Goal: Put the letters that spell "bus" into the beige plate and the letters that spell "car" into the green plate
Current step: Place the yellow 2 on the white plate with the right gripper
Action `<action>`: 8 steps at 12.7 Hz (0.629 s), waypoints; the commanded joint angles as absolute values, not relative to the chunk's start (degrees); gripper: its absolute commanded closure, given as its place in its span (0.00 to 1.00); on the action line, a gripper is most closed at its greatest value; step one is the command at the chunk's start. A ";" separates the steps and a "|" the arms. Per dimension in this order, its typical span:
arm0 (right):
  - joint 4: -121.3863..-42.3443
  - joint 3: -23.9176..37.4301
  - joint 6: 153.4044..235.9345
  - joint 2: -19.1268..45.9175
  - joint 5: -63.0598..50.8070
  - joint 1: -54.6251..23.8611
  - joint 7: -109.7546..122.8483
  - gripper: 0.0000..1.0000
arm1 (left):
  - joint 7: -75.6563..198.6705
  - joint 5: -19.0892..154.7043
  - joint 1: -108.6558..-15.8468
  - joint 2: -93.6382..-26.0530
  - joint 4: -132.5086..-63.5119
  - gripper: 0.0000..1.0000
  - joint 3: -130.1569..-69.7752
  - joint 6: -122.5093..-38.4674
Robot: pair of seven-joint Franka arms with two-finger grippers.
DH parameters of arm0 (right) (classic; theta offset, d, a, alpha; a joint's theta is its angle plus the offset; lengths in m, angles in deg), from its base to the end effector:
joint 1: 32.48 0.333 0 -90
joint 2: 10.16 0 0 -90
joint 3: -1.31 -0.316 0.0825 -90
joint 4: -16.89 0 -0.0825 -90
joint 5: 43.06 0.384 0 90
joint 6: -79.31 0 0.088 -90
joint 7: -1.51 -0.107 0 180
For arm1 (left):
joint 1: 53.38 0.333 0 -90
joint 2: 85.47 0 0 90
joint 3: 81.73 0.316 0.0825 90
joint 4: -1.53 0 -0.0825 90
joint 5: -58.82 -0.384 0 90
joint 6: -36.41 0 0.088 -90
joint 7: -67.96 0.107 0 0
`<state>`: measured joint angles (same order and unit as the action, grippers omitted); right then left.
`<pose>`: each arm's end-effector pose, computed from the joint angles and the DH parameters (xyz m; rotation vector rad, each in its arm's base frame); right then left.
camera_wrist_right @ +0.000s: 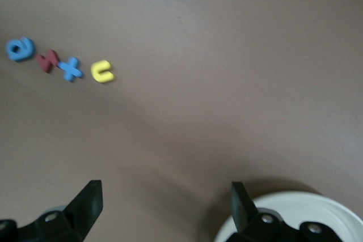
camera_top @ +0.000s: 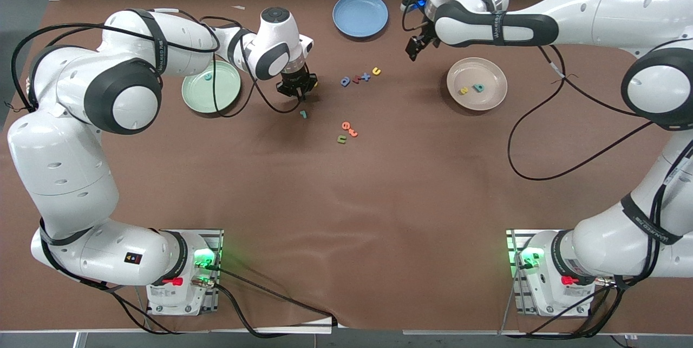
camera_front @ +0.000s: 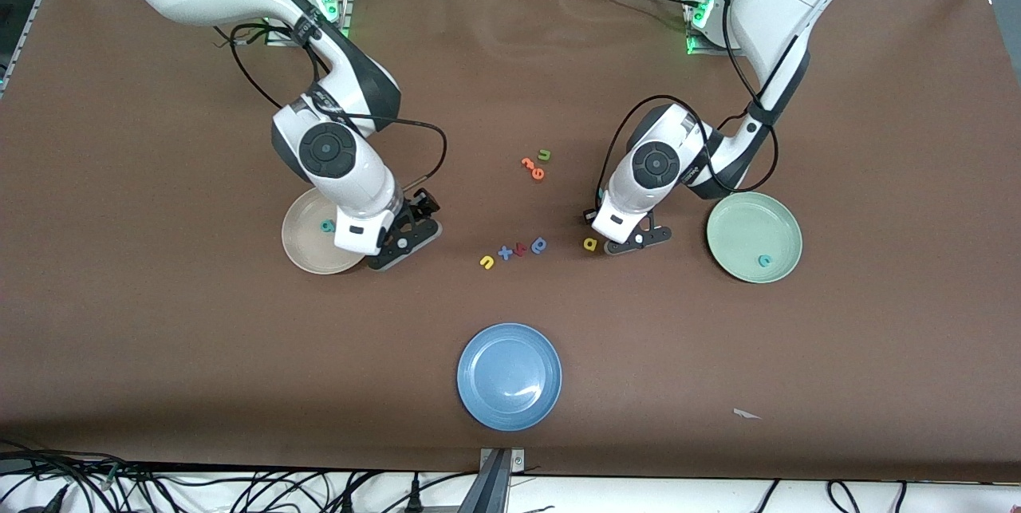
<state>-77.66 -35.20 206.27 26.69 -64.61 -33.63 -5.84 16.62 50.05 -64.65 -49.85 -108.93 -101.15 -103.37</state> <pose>0.5969 0.3376 0.2993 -2.9271 -0.9062 -0.0623 0.5317 -0.3092 0.1731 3.0699 0.4510 -0.1832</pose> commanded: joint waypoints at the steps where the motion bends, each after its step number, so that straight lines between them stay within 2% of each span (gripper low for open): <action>1: -72.50 -35.69 207.44 31.22 -64.33 -31.17 -4.64 0.00 | 14.87 48.18 -65.07 -50.39 -108.51 0.79 -100.97 -102.29; 4: -72.76 -35.69 218.24 35.18 -71.87 -29.93 3.32 0.01 | 13.82 48.44 -65.07 -52.59 -109.04 0.78 -101.76 -97.46; 8: -72.67 -35.78 224.05 39.14 -71.98 -27.48 11.26 0.04 | 13.64 48.88 -64.71 -52.95 -109.66 0.78 -103.09 -94.81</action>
